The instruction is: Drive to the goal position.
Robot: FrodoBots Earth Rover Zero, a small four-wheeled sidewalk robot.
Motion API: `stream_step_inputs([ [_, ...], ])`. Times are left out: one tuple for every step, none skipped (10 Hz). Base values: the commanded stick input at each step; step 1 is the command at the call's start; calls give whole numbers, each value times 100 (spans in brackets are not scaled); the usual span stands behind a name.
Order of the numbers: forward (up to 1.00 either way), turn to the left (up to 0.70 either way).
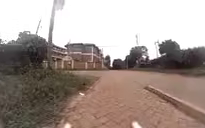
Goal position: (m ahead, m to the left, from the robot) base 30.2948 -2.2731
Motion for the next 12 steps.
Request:
stream_step_inputs([
  [70,-35],
  [70,-35],
  [70,0],
  [70,0],
  [70,0],
  [70,0],
  [70,3],
  [70,8],
  [70,0],
  [70,3],
  [70,5],
  [70,-35],
])
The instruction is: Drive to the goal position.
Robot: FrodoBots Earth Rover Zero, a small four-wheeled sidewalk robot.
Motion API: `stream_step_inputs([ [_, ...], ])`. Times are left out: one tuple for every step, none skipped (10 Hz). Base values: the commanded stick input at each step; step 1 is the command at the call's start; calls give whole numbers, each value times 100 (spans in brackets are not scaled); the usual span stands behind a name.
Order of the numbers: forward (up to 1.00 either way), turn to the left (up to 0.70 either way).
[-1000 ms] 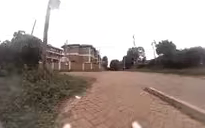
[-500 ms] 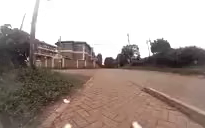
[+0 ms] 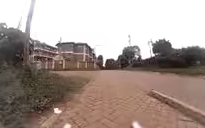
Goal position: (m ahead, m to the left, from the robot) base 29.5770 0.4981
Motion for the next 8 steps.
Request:
stream_step_inputs([
  [70,-35],
  [70,-22],
  [70,-3],
  [70,0],
  [70,0],
  [70,0],
  [70,0],
  [70,0],
])
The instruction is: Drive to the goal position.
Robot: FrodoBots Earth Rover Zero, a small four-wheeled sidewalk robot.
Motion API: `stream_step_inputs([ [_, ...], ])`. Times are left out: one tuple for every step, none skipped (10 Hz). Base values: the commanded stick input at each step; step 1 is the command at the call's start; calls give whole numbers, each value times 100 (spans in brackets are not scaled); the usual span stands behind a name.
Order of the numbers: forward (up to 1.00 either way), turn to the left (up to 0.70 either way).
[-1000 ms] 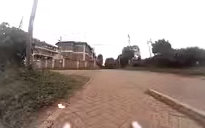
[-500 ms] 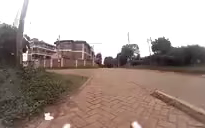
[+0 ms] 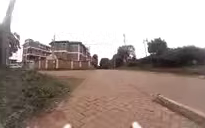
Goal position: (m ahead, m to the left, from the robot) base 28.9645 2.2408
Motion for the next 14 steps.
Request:
stream_step_inputs([
  [70,0],
  [70,0],
  [70,0],
  [70,0],
  [70,-34],
  [70,-34],
  [70,-35],
  [70,-35],
  [70,-35],
  [70,-27],
  [70,-9],
  [70,9],
  [70,0],
  [70,0],
])
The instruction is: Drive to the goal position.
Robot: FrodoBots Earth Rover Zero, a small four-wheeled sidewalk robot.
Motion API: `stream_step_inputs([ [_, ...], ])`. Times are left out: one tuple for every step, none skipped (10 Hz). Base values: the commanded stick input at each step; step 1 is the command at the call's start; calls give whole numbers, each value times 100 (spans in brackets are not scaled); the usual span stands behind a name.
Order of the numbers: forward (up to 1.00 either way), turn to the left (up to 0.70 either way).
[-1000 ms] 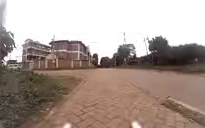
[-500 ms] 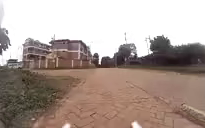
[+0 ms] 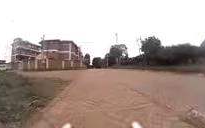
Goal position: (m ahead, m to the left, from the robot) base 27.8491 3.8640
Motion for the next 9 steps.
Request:
stream_step_inputs([
  [70,0],
  [70,0],
  [70,3],
  [70,2],
  [70,5],
  [70,2],
  [70,0],
  [70,0],
  [70,0],
])
